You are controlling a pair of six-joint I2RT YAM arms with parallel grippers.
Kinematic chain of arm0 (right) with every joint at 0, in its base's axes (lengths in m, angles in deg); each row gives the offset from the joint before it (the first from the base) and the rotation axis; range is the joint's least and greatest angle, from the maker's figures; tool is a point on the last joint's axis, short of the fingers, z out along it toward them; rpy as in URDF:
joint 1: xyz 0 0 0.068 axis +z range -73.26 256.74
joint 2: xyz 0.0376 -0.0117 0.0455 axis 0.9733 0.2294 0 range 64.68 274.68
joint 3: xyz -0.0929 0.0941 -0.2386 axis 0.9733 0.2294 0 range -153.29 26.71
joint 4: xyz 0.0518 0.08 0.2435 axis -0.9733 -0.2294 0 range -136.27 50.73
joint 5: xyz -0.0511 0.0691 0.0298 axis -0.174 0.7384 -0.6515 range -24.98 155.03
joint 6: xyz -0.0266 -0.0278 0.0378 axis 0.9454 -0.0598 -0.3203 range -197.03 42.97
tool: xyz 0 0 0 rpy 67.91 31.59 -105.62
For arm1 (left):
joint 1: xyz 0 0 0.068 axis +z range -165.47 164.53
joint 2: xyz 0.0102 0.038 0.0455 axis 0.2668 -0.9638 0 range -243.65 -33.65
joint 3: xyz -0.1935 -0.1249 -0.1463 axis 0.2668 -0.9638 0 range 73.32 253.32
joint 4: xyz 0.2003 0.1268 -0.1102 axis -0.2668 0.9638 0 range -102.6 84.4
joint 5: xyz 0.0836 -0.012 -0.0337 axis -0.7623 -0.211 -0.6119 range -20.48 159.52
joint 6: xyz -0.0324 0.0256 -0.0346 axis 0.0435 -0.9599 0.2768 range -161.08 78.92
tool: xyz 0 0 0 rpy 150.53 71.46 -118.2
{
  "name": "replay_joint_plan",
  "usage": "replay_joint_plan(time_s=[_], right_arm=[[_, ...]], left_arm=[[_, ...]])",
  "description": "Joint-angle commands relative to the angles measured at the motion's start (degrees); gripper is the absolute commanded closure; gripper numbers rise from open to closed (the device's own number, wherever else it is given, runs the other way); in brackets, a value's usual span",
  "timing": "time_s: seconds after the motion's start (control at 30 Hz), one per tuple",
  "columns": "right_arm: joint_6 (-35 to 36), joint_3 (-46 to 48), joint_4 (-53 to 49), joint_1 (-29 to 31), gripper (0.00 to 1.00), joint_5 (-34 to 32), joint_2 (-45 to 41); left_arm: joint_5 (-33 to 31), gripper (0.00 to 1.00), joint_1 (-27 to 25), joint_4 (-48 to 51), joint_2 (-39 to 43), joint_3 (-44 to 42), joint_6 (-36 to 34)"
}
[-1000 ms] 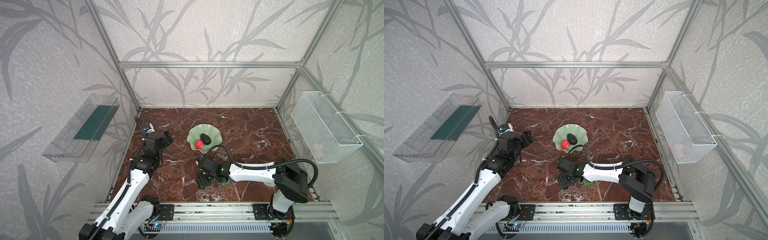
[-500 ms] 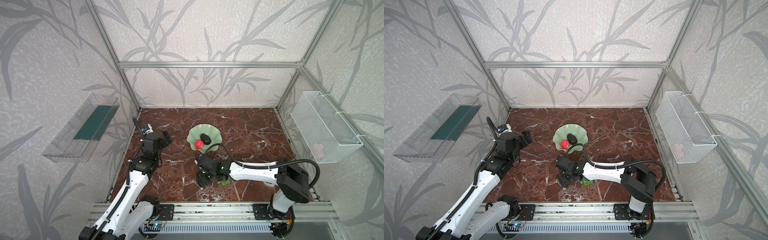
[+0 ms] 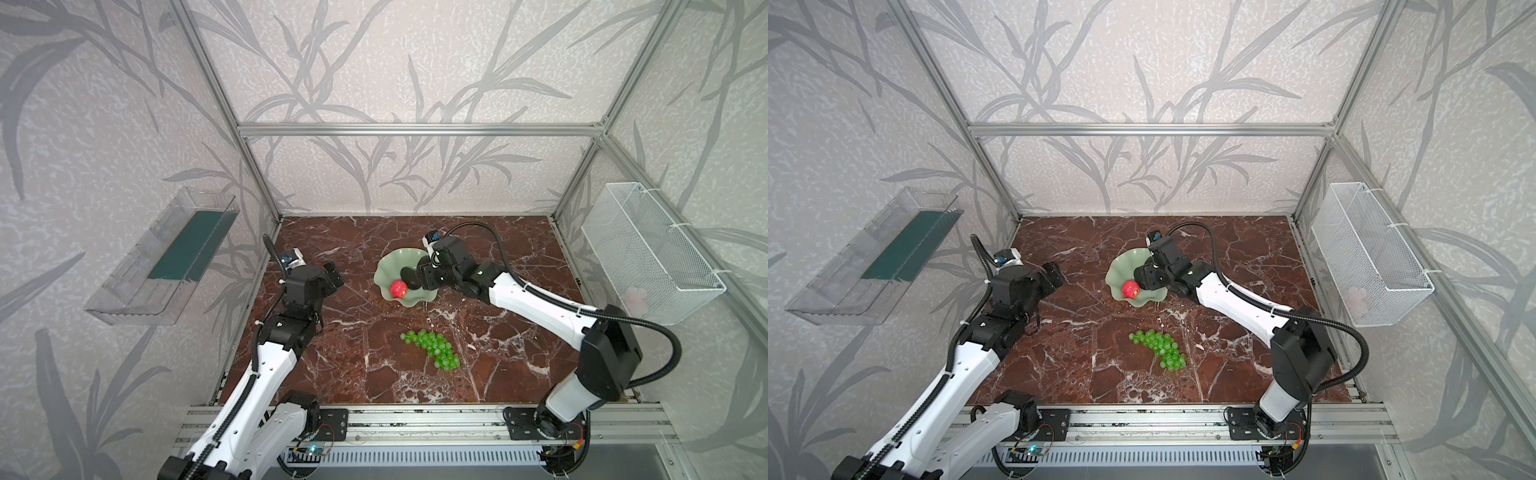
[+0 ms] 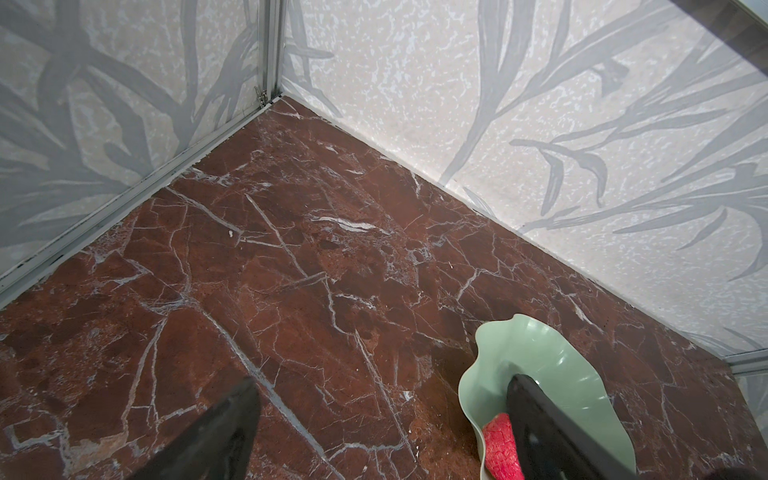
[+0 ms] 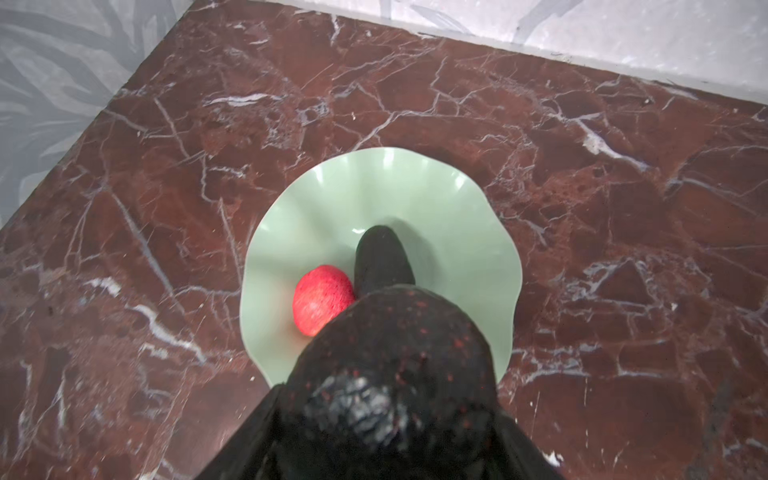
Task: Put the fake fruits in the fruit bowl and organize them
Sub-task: 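Place the second avocado into the bowl with the right gripper, then move the right gripper to the green grapes and grasp the bunch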
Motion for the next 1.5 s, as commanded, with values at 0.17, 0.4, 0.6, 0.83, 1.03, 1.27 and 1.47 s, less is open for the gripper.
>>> replay_joint_plan(time_s=[0.17, 0.4, 0.6, 0.83, 1.03, 1.27, 1.47], right_arm=[[-3.5, -0.8, 6.8, -1.9, 0.53, 3.7, 8.7], [-10.1, 3.2, 12.2, -3.2, 0.52, 5.6, 11.3], [-12.5, 5.1, 14.1, -3.5, 0.45, 7.5, 12.0], [-12.4, 7.2, 15.2, -3.5, 0.24, 6.8, 9.3], [-9.8, 8.7, 13.8, -3.5, 0.16, 4.3, 3.3], [-3.8, 17.7, 12.9, -2.5, 0.13, 5.0, -9.0], [4.3, 36.4, 24.3, 3.0, 0.06, 10.3, -20.7]], left_arm=[[-0.3, 0.07, 0.6, 1.4, 0.8, -0.9, 1.2], [-0.3, 0.07, 0.7, 1.3, 0.8, -1.0, 1.2], [-0.5, 0.07, 0.8, 1.3, 1.2, -1.4, 1.2], [-0.3, 0.07, 0.9, 1.3, 1.5, -1.5, 1.2], [-0.3, 0.07, 1.0, 1.0, 1.7, -1.7, 1.5], [-0.2, 0.07, 1.1, 0.5, 2.2, -2.3, 1.9], [0.4, 0.07, 1.3, -0.7, 1.4, -2.5, 2.2]])
